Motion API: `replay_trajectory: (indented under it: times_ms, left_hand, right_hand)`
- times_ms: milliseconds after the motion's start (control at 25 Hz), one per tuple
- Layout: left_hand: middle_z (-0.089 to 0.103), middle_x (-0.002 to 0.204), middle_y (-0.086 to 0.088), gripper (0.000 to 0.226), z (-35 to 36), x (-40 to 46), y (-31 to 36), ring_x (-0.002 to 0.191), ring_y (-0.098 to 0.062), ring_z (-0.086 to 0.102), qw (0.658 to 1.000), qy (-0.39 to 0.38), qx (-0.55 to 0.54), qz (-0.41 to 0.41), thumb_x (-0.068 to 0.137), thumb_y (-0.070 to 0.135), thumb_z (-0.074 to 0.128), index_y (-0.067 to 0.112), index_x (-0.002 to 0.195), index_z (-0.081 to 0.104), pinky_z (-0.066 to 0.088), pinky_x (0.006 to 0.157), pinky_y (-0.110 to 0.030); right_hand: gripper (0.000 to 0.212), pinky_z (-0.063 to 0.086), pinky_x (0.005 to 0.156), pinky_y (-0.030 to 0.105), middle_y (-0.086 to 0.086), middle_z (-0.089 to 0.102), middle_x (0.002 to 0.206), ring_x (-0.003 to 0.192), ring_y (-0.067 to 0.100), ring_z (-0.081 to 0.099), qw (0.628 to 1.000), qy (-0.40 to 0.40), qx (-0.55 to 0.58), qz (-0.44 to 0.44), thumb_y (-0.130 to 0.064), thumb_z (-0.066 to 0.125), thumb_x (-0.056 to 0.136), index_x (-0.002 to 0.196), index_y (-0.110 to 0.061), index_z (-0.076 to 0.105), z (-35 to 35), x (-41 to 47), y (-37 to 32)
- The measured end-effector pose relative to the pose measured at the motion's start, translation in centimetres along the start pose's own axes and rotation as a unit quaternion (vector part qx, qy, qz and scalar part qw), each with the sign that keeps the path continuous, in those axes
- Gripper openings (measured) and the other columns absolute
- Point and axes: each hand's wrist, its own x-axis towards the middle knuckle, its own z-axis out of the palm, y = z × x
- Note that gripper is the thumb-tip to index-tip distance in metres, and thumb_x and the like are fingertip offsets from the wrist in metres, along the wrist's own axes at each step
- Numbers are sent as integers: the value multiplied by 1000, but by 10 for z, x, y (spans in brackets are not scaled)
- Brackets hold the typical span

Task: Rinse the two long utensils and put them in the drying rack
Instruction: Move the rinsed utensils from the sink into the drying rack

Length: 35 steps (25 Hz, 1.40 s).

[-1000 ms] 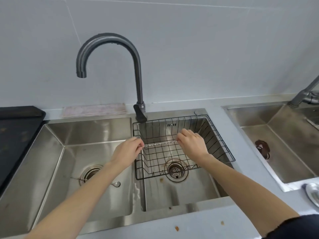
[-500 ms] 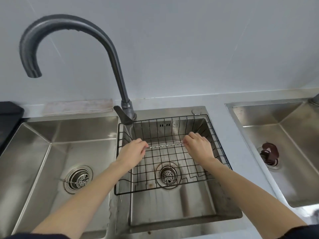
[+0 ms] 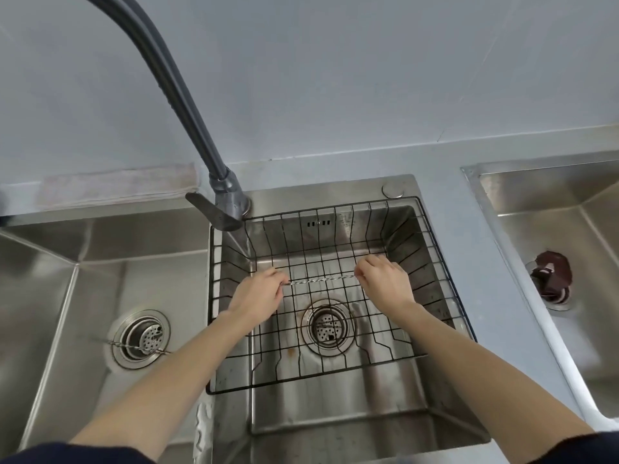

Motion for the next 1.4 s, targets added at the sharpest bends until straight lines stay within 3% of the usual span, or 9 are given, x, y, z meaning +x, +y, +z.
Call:
replay_trajectory:
  times_ms: [240, 520, 760, 920, 1080, 1400]
  left_hand:
    - [55, 126, -2, 34, 11, 0, -3, 120, -20, 49, 1000, -15, 1, -13, 94, 14, 37, 16, 125, 52, 42, 99, -37]
    - [57, 128, -2, 35, -3, -13, 0, 114, -22, 55, 1000, 2, 10, -7, 94, 13, 36, 16, 126, 51, 43, 97, -37]
    - [56, 133, -1, 38, -26, -36, 1, 117, -21, 55, 998, 51, 24, -3, 94, 16, 37, 18, 130, 48, 42, 100, -37]
    - [50, 140, -1, 40, -38, -60, -7, 125, -20, 50, 996, 78, 41, 11, 95, 24, 37, 18, 134, 43, 38, 106, -36]
    - [43, 145, -2, 45, -46, -89, -25, 133, -20, 40, 995, 86, 53, 9, 95, 29, 38, 18, 139, 35, 32, 109, -36]
    - [27, 154, -3, 52, -54, -139, -103, 141, -20, 26, 995, 76, 61, -37, 95, 30, 38, 17, 143, 25, 23, 115, -37]
  right_hand:
    - [13, 49, 82, 40, 13, 68, 101, 101, 33, 59, 999, -49, -4, 11, -5, 55, 87, 94, -4, 66, -2, 1, -2]
    - [24, 43, 95, 38, 8, 59, 120, 116, 27, 51, 994, -94, -44, 23, -12, 46, 94, 114, -10, 59, -18, -7, -16]
    - [30, 35, 104, 36, 6, 57, 128, 121, 24, 49, 993, -92, -74, 5, -16, 42, 94, 121, -11, 55, -44, -17, -44]
    - [40, 24, 114, 41, 8, 42, 145, 135, 25, 37, 991, -109, -77, -17, -21, 45, 94, 132, -11, 45, -63, -33, -72]
    - [47, 17, 117, 42, 7, 33, 151, 142, 21, 26, 991, -103, -77, -39, -27, 46, 94, 138, -15, 37, -71, -47, -106]
    - [48, 19, 117, 40, 6, 33, 151, 141, 22, 28, 991, -97, -46, -74, -29, 45, 95, 140, -16, 34, -52, -49, -201]
